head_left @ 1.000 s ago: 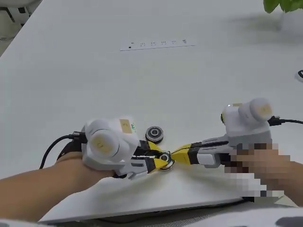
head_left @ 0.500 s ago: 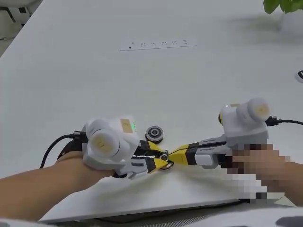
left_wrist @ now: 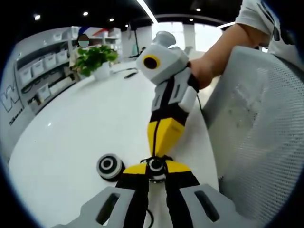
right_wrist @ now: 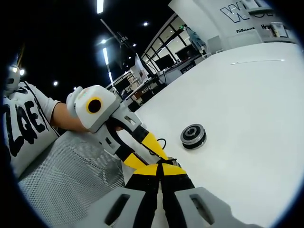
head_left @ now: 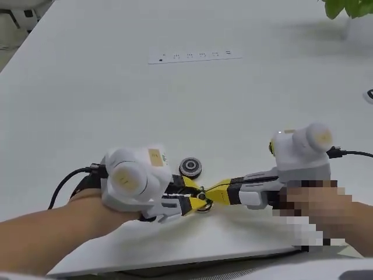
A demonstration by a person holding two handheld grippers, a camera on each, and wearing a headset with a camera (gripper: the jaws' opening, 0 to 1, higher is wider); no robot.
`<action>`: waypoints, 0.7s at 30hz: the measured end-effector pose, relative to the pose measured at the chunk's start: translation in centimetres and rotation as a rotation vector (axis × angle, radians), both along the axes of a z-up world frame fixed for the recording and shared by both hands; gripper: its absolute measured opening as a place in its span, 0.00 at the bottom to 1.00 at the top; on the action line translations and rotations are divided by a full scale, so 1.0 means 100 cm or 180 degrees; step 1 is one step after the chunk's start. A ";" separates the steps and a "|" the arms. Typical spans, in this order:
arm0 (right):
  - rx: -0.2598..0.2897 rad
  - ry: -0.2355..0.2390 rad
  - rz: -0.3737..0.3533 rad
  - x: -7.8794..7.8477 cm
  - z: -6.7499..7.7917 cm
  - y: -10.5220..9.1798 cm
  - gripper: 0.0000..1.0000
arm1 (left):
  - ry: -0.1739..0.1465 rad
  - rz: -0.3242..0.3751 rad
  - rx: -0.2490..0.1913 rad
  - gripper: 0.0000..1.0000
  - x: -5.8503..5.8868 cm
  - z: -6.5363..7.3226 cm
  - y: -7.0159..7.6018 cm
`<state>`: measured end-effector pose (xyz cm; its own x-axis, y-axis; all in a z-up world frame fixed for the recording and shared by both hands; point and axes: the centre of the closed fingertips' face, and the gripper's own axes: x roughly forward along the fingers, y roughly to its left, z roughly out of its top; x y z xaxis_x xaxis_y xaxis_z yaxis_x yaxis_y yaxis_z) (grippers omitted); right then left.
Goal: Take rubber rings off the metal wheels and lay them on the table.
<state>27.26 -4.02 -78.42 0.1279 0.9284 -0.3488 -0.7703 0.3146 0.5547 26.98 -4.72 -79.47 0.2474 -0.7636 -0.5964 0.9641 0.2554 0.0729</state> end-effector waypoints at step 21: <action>0.0189 0.0118 -0.0032 -0.007 0.012 0.002 0.00 | -0.0010 -0.0006 0.0002 0.12 -0.002 0.002 -0.001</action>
